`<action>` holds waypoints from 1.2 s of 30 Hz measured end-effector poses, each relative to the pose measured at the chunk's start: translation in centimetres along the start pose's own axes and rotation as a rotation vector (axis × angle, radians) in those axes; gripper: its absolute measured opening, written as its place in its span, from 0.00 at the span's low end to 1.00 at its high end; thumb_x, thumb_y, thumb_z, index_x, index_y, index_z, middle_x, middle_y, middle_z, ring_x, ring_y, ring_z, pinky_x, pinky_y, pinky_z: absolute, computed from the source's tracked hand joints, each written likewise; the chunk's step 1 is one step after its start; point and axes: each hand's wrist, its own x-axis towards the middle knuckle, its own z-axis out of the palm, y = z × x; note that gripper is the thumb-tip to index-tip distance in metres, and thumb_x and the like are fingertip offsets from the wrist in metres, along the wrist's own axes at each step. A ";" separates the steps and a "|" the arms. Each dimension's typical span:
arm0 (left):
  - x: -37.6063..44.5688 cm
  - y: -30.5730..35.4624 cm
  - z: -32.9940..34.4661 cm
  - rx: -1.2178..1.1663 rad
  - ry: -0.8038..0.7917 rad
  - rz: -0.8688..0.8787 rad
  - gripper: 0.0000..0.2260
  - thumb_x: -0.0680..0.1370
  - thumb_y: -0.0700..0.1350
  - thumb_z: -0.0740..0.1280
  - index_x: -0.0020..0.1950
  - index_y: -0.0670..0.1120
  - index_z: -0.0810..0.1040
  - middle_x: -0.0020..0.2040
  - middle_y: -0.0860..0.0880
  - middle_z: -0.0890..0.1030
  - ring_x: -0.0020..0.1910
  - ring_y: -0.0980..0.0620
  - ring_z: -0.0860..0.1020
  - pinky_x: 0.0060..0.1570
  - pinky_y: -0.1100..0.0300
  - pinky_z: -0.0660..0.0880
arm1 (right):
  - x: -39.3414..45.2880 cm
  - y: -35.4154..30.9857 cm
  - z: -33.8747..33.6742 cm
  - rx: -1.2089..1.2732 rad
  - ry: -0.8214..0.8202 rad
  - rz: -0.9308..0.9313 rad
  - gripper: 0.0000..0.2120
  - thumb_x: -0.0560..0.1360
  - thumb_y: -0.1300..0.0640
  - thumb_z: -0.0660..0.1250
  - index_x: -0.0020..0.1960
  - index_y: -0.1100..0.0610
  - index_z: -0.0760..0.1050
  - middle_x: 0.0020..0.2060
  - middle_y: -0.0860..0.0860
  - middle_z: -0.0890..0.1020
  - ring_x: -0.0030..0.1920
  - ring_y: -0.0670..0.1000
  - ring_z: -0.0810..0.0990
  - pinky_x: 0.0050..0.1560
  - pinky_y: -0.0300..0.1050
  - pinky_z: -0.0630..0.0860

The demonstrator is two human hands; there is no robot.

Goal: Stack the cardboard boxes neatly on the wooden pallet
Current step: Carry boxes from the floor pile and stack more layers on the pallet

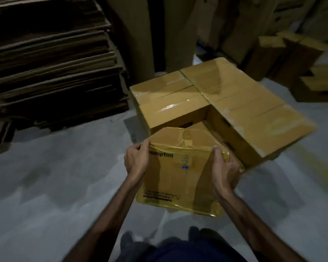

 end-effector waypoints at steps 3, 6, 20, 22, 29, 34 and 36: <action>4.3 0.7 -0.7 0.052 -0.174 0.035 0.20 0.73 0.64 0.64 0.37 0.47 0.81 0.37 0.48 0.84 0.42 0.44 0.83 0.39 0.53 0.73 | -1.7 -0.1 2.7 0.029 0.126 0.038 0.31 0.79 0.39 0.69 0.77 0.53 0.73 0.73 0.56 0.77 0.70 0.61 0.75 0.67 0.58 0.72; 8.4 1.1 -1.7 0.115 -0.322 0.095 0.19 0.75 0.62 0.63 0.37 0.49 0.83 0.39 0.49 0.85 0.45 0.45 0.83 0.41 0.53 0.74 | -3.7 -0.2 5.4 0.093 0.209 0.053 0.29 0.79 0.42 0.69 0.76 0.53 0.74 0.71 0.57 0.78 0.69 0.61 0.75 0.66 0.58 0.73; 19.7 1.8 2.6 0.260 -0.597 0.200 0.18 0.80 0.54 0.61 0.58 0.49 0.86 0.52 0.50 0.85 0.55 0.47 0.81 0.60 0.45 0.79 | -2.1 3.1 14.4 0.236 0.366 0.216 0.19 0.80 0.55 0.69 0.70 0.55 0.77 0.55 0.48 0.77 0.56 0.51 0.73 0.55 0.48 0.68; 21.4 1.4 3.6 0.244 -0.615 0.194 0.24 0.77 0.56 0.61 0.67 0.49 0.84 0.59 0.49 0.85 0.59 0.47 0.81 0.63 0.43 0.79 | -1.1 3.5 15.7 0.280 0.328 0.218 0.16 0.80 0.60 0.68 0.68 0.55 0.79 0.48 0.40 0.77 0.50 0.48 0.73 0.51 0.45 0.68; 29.1 0.2 8.0 0.198 -0.679 0.170 0.17 0.83 0.40 0.62 0.71 0.44 0.80 0.65 0.47 0.82 0.64 0.47 0.79 0.67 0.48 0.77 | 1.8 6.3 22.5 0.336 0.344 0.314 0.24 0.68 0.49 0.67 0.64 0.47 0.81 0.59 0.48 0.84 0.59 0.54 0.80 0.58 0.59 0.81; 36.1 -2.0 12.5 0.173 -0.802 0.103 0.17 0.83 0.34 0.60 0.70 0.41 0.80 0.56 0.54 0.83 0.57 0.51 0.82 0.48 0.66 0.80 | 4.6 7.4 28.1 0.355 0.446 0.388 0.28 0.71 0.57 0.68 0.72 0.53 0.77 0.67 0.51 0.80 0.65 0.55 0.78 0.59 0.53 0.79; 38.3 -3.3 13.5 0.168 -0.840 0.086 0.17 0.84 0.34 0.59 0.71 0.41 0.79 0.56 0.54 0.83 0.55 0.56 0.82 0.45 0.70 0.79 | 5.4 8.5 30.1 0.375 0.467 0.395 0.26 0.75 0.66 0.67 0.72 0.55 0.76 0.68 0.51 0.80 0.65 0.54 0.78 0.51 0.42 0.76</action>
